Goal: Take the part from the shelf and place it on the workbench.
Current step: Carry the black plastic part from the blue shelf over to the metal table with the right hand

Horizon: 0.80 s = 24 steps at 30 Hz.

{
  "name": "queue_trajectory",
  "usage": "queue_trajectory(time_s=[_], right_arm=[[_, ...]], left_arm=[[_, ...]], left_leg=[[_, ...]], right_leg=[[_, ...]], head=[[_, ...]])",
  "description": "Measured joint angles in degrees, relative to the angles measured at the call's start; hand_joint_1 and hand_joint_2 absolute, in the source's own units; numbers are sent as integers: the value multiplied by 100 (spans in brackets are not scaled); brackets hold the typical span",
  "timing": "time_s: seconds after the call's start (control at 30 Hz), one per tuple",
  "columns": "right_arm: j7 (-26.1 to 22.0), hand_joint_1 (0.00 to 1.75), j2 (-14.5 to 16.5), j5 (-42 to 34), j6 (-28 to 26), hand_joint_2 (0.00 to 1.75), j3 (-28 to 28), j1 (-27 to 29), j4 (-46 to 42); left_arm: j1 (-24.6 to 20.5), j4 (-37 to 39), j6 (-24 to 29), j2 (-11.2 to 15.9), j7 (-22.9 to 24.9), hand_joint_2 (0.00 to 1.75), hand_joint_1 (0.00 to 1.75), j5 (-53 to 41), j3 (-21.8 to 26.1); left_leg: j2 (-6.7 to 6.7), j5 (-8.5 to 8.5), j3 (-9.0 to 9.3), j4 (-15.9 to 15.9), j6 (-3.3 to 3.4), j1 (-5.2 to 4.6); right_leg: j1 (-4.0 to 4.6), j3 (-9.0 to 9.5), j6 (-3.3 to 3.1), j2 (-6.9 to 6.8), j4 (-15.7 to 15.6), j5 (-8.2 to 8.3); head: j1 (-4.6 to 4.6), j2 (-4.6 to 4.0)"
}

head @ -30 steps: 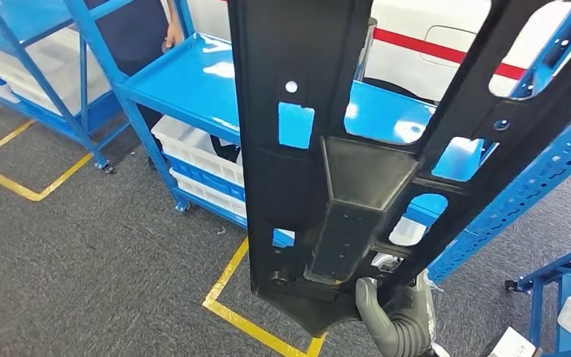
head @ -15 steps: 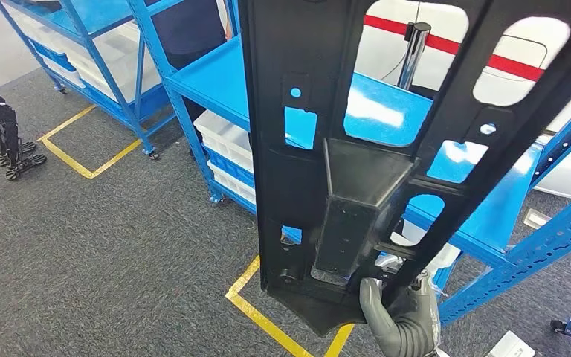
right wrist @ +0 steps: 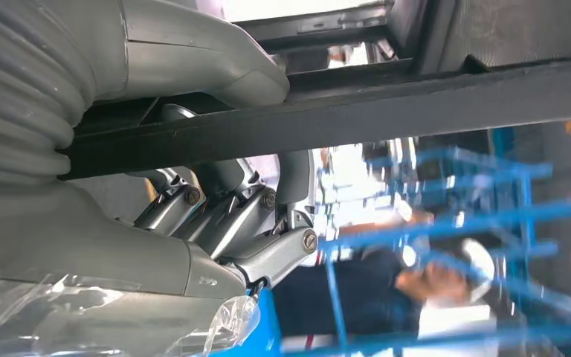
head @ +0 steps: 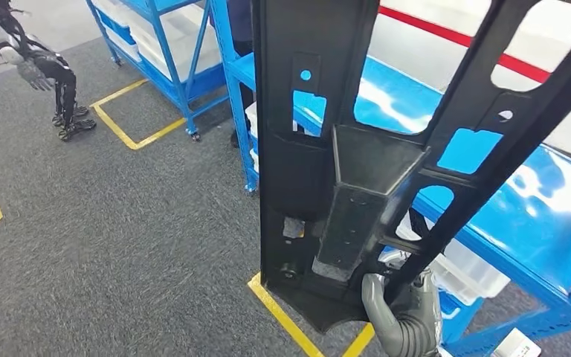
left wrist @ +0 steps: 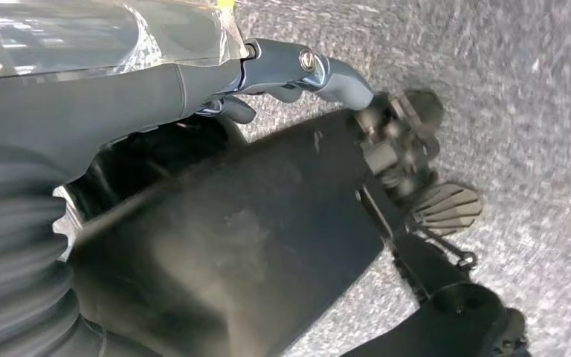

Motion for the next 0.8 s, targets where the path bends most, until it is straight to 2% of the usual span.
queue_trajectory(time_s=[0.03,0.07,0.1,0.13,0.17,0.2,0.23,0.27,0.3,0.33,0.37,0.43,0.5,0.57,0.6,0.63,0.67,0.7,0.73,0.8], right_arm=[[2,175,0,-25,14,175,-2,8,-3],[1,175,0,-51,30,175,-3,16,-3],[-1,175,-1,-84,42,175,-4,26,-3],[-7,175,-1,-126,50,175,-8,36,-3],[-16,175,-2,-162,57,175,-15,42,-3],[-24,175,-2,-204,65,175,-25,45,-3],[-32,175,-2,-243,84,175,-35,45,-3],[-35,175,-3,-277,109,175,-46,44,-3],[-36,175,-3,-309,141,175,-57,39,-3],[-36,175,-3,-336,175,175,-67,30,-3],[-35,175,-3,-355,202,175,-75,17,-3],[-33,175,1,-378,238,175,-81,-20,-3],[-21,175,5,-411,263,175,-82,-49,-3],[-1,175,9,-485,303,175,-82,-70,0],[6,175,10,-532,329,175,-82,-85,7],[11,175,11,-589,362,175,-82,-107,18],[13,175,13,-648,401,175,-82,-135,32],[7,175,14,-712,443,175,-82,-170,48],[-2,175,19,-783,491,175,-82,-210,61],[-29,175,32,-918,578,175,-82,-282,86]], left_arm=[[2,-1,-2,-3,-11,175,0,11,-3],[4,-1,-6,-2,-20,175,0,19,-5],[9,-1,-13,-3,-29,175,0,25,-6],[13,-1,-24,-2,-36,175,0,32,-6],[12,-1,-37,-2,-24,175,0,38,-5],[7,-1,-51,-1,4,175,0,42,-5],[-6,-1,-68,-1,57,175,0,46,-4],[-24,-1,-81,1,138,175,0,54,-3],[-36,-1,-92,2,241,175,0,71,-2],[-30,-1,-96,7,347,175,0,98,-1],[0,-1,-88,13,432,175,0,129,0],[105,-1,-47,25,539,175,0,181,0],[167,1,24,38,615,175,0,203,3],[153,1,92,50,694,175,0,197,15],[136,1,107,55,728,175,0,186,24],[120,1,106,58,759,175,0,170,34],[113,1,88,62,792,175,0,151,44],[112,1,52,67,830,175,0,130,54],[118,1,-2,75,875,175,0,107,61],[141,1,-137,99,955,175,0,70,71]], left_leg=[[-52,5,1,-4,24,7],[-110,7,-2,-3,44,4],[-180,8,-3,-2,55,-1],[-258,8,-2,0,58,-7],[-343,8,4,3,59,-9],[-429,5,16,7,56,-8],[-512,-1,26,15,46,-3],[-583,-12,26,29,28,-8],[-645,-22,14,45,6,-12],[-695,-29,-7,58,-19,-15],[-740,-31,-29,62,-45,-16],[-790,-40,-62,79,-97,8],[-585,-201,-197,361,-161,9],[-298,-550,-554,1101,-220,6],[-234,-710,-758,1516,-239,13],[-210,-789,-896,1804,-248,19],[-195,-770,-933,1887,-248,22],[-174,-643,-844,1720,-239,23],[-118,-438,-646,1332,-220,19],[147,-120,-222,466,-160,-34]], right_leg=[[-6,-168,4,176,371,-190],[-2,-385,4,288,806,-379],[2,-589,5,339,1188,-504],[6,-719,3,360,1396,-519],[7,-739,-1,371,1368,-414],[3,-647,-7,396,1103,-208],[-9,-470,-12,480,666,50],[-21,-290,-16,620,240,238],[-35,-159,-26,734,-77,361],[-41,-90,-39,819,-253,406],[-33,-77,-60,832,-290,385],[-21,-77,-123,705,-296,392],[-24,-62,-192,553,-311,392],[-15,-52,-239,384,-315,374],[-7,-48,-252,296,-315,364],[-2,-41,-259,210,-315,353],[1,-30,-261,130,-314,342],[3,-11,-258,55,-314,329],[4,17,-250,-14,-314,312],[20,64,-219,-140,-314,275]], head=[[5,0],[9,0],[11,0],[11,0],[11,0],[11,0],[11,0],[11,0],[12,0],[11,0],[11,0],[8,0],[-3,0],[-15,0],[-15,0],[-16,0],[-15,0],[-16,0],[-16,0],[-18,0]])
